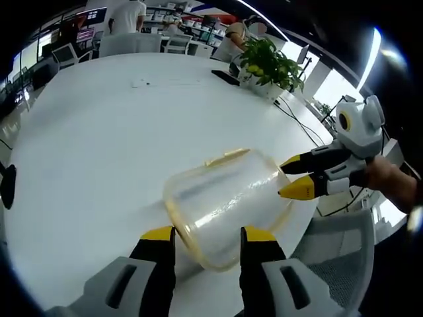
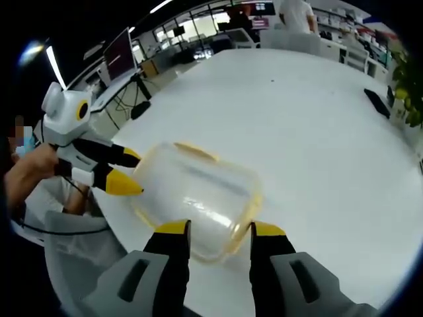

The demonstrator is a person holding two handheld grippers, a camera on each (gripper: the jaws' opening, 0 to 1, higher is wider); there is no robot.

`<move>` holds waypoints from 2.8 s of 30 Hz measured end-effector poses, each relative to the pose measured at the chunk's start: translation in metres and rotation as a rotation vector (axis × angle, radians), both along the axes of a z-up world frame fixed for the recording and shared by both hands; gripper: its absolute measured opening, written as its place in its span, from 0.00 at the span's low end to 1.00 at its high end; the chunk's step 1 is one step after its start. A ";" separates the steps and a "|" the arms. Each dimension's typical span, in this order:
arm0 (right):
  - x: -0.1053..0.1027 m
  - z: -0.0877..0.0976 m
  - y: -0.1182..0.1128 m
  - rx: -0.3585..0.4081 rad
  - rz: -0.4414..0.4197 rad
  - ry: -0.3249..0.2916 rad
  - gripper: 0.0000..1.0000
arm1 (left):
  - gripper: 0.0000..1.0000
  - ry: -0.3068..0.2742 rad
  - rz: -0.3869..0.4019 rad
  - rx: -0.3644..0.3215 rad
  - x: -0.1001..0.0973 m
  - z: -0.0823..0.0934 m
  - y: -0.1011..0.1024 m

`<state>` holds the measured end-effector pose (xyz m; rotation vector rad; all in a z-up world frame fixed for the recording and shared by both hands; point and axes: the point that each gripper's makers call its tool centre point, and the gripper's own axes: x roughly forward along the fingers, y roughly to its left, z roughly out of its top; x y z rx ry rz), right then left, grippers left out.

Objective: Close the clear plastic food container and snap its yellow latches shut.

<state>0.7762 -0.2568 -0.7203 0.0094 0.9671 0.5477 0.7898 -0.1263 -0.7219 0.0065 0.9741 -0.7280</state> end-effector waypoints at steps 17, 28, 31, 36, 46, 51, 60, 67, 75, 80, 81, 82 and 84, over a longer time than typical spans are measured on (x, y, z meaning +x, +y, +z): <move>-0.012 -0.001 0.003 0.015 0.017 -0.003 0.33 | 0.32 0.002 0.001 -0.006 -0.013 -0.001 0.004; -0.012 -0.001 0.003 0.036 0.034 0.006 0.34 | 0.32 -0.014 -0.015 -0.008 -0.012 -0.001 0.005; -0.012 0.000 0.002 0.031 0.055 0.004 0.34 | 0.32 -0.027 -0.038 0.003 -0.012 0.000 0.006; -0.010 0.006 0.002 0.038 0.065 -0.007 0.35 | 0.30 -0.056 -0.074 0.022 -0.011 0.006 0.007; -0.004 0.027 0.013 0.078 0.154 -0.056 0.27 | 0.28 -0.109 -0.136 0.033 -0.003 0.020 0.005; -0.003 0.030 0.020 0.078 0.206 -0.069 0.26 | 0.25 -0.132 -0.214 0.036 -0.006 0.025 -0.002; 0.000 0.032 0.032 0.099 0.307 -0.093 0.25 | 0.23 -0.172 -0.354 0.040 -0.011 0.029 -0.017; 0.005 0.032 0.041 0.115 0.389 -0.112 0.24 | 0.22 -0.204 -0.479 0.048 -0.017 0.029 -0.031; 0.011 0.031 0.047 0.114 0.463 -0.127 0.21 | 0.18 -0.216 -0.563 0.080 -0.018 0.025 -0.038; 0.014 0.030 0.053 0.111 0.510 -0.136 0.21 | 0.18 -0.221 -0.600 0.084 -0.018 0.024 -0.043; 0.014 0.030 0.055 0.112 0.521 -0.136 0.21 | 0.18 -0.221 -0.609 0.083 -0.018 0.024 -0.044; 0.014 0.029 0.056 0.110 0.530 -0.136 0.21 | 0.17 -0.222 -0.612 0.082 -0.019 0.024 -0.045; 0.016 0.026 0.057 0.092 0.548 -0.139 0.21 | 0.16 -0.225 -0.630 0.079 -0.020 0.024 -0.048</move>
